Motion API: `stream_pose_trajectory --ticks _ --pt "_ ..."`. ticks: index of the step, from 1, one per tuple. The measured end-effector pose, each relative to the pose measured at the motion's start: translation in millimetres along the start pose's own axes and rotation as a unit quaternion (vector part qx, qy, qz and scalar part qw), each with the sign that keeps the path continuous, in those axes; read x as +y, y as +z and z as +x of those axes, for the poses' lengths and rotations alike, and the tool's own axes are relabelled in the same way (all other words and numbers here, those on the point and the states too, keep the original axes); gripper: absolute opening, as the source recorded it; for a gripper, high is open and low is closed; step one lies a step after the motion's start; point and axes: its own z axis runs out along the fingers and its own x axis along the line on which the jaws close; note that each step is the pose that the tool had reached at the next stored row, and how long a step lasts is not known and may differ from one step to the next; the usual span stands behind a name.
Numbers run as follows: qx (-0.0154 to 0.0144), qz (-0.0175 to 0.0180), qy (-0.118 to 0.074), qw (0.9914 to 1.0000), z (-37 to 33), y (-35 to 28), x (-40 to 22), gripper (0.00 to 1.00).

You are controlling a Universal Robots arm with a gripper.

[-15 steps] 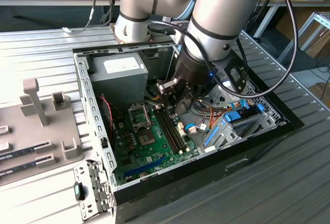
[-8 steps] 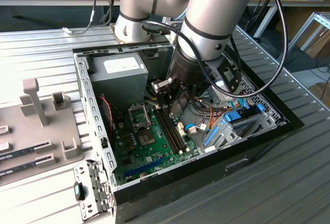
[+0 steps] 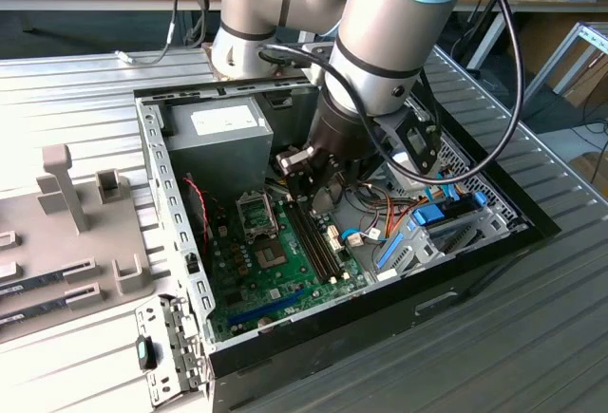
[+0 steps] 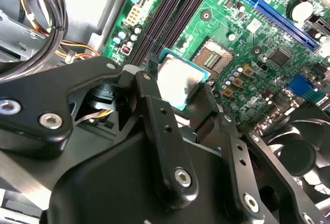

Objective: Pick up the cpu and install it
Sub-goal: 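Pick up the cpu and move it towards the insertion slot, then place the cpu into insertion slot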

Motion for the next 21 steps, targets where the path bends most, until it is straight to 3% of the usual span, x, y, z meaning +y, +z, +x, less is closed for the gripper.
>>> stream_pose_trajectory --ticks 4,21 --pt "0.0000 0.0001 0.001 1.00000 2.9 2.3 0.2 0.47" --pt "-0.0001 0.0000 0.001 1.00000 4.0 3.9 1.9 0.47"
